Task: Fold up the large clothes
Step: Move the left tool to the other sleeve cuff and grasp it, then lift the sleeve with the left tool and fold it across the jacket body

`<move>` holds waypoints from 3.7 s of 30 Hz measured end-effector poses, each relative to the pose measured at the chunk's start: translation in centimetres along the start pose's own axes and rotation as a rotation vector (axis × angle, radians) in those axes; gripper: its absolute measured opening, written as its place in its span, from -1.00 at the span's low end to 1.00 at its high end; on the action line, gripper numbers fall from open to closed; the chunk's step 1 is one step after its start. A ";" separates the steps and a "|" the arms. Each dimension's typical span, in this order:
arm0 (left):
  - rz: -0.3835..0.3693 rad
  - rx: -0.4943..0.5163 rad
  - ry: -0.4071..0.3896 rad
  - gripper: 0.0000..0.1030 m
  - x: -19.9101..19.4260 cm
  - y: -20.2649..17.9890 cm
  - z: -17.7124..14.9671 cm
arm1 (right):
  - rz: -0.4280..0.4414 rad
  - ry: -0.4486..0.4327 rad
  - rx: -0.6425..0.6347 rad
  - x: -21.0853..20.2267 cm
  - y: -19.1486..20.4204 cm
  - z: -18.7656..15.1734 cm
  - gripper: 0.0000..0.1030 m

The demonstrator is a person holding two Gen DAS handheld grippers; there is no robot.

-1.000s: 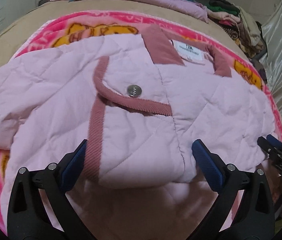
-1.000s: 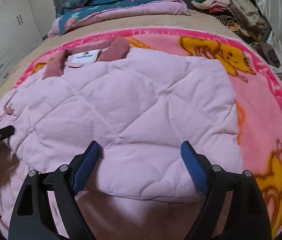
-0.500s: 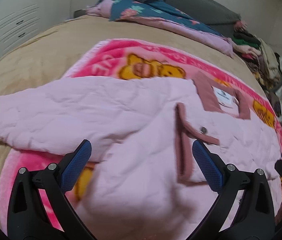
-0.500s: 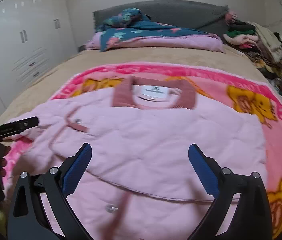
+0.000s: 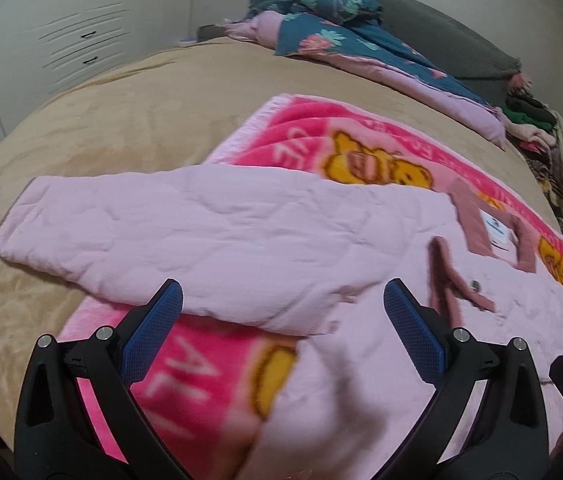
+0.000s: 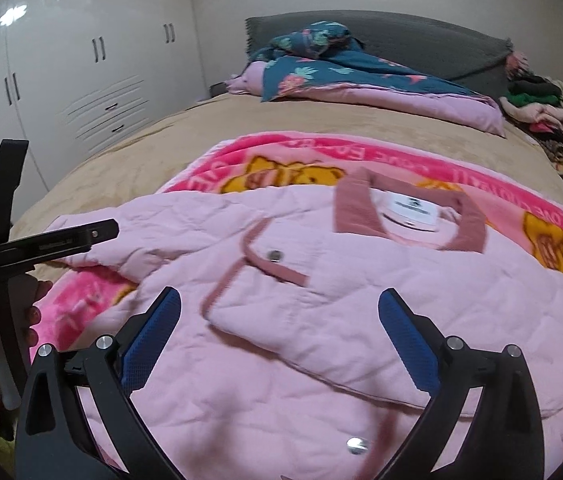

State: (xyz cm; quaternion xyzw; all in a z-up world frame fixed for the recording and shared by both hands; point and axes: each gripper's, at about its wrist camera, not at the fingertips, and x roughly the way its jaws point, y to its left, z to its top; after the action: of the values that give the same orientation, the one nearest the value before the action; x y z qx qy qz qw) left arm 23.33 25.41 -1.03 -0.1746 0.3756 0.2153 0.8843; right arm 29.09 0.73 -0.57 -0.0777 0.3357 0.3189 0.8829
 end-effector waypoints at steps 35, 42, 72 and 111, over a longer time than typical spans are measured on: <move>0.105 -0.433 0.094 0.84 4.9 18.2 -1.5 | 0.123 0.091 -0.125 8.9 11.9 0.9 0.91; 0.080 -0.584 0.068 0.84 6.6 23.9 -1.4 | 0.114 0.097 -0.082 8.8 10.5 0.6 0.91; 0.013 -0.176 -0.248 -0.73 -9.5 7.2 8.0 | 0.043 -0.076 0.133 -5.5 -2.2 -2.0 0.91; -0.216 0.347 -0.227 -0.76 -10.2 -20.9 -0.4 | -0.118 -0.200 0.430 -15.9 -18.3 -9.8 0.91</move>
State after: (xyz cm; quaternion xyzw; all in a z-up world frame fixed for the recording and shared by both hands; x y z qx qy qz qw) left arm 27.44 4.98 9.37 -0.0338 0.2845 0.0699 0.9555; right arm 25.99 -25.20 0.78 0.1248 0.3015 0.1941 0.9251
